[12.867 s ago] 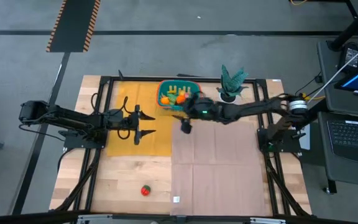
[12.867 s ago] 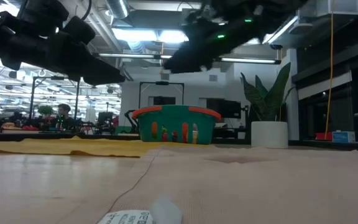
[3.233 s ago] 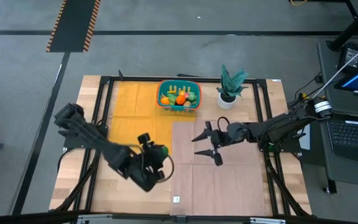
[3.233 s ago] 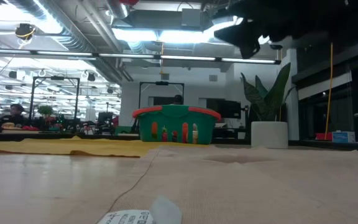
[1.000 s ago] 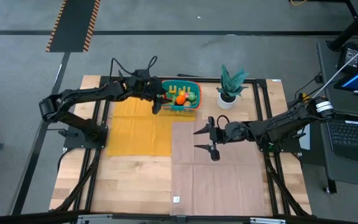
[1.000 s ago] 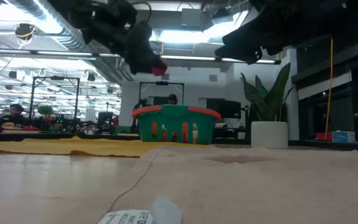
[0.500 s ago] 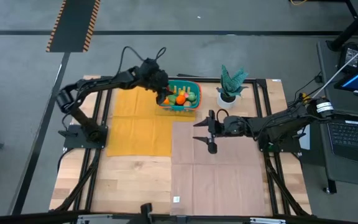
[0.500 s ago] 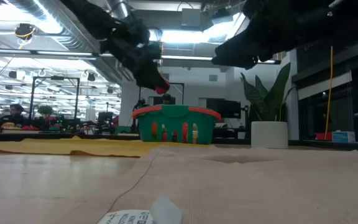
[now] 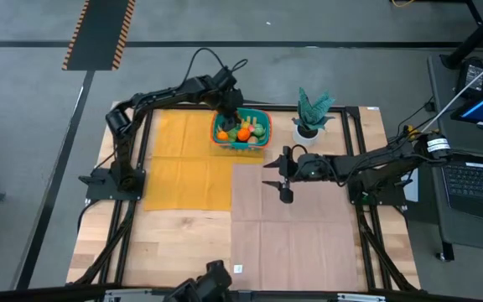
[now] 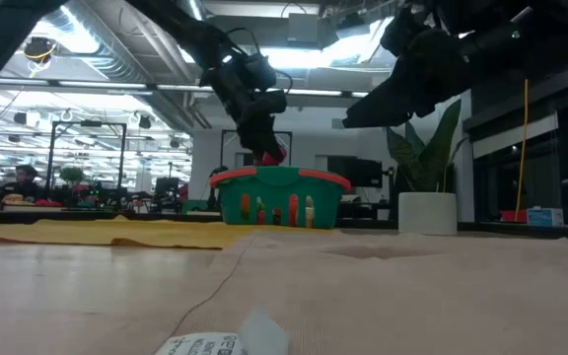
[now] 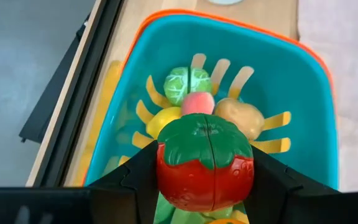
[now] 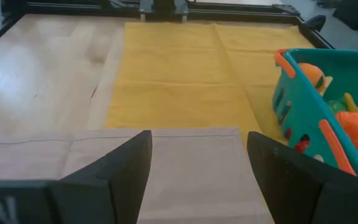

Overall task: Pick and placing Produce into tupperware
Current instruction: Put the red strawberry into the blue basket, then return to Home Position

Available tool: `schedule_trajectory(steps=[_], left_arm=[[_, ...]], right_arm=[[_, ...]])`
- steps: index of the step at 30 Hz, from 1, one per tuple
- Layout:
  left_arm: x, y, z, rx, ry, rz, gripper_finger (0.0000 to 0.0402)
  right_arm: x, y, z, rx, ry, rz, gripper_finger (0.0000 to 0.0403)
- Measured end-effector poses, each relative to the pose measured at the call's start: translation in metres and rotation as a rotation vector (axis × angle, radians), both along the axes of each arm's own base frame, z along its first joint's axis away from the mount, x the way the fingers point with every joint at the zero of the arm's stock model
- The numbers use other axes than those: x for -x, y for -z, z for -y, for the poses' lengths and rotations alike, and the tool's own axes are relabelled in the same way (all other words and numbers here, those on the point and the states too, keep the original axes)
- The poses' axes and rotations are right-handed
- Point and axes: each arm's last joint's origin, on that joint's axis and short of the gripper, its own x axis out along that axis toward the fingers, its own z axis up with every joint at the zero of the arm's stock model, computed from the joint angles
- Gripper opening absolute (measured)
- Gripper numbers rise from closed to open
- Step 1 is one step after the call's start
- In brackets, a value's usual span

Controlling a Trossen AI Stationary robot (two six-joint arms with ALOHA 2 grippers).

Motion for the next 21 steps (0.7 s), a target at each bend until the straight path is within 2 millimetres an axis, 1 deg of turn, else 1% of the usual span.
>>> schedule_trajectory(steps=[4,9,12,17,21], left_arm=[[-0.004,-0.001,-0.003,0.004,-0.001,-0.027,0.0171],[-0.003,0.0,-0.002,0.016,-0.001,-0.042,0.0177],[-0.005,0.0,0.0,0.005,-0.008,-0.053,0.019],[-0.01,0.001,0.006,-0.084,-0.103,-0.122,0.0216],[-0.015,0.001,0.014,-0.114,-0.098,-0.147,0.023]], right_arm=[[0.001,0.002,0.002,0.015,0.001,-0.026,0.0264],[0.001,0.003,0.003,0.025,-0.001,-0.034,0.0264],[0.001,0.003,0.003,0.025,-0.001,-0.036,0.0264],[0.001,0.003,0.003,0.024,0.0,-0.038,0.0264],[0.001,0.003,0.003,0.023,0.0,-0.037,0.0264]])
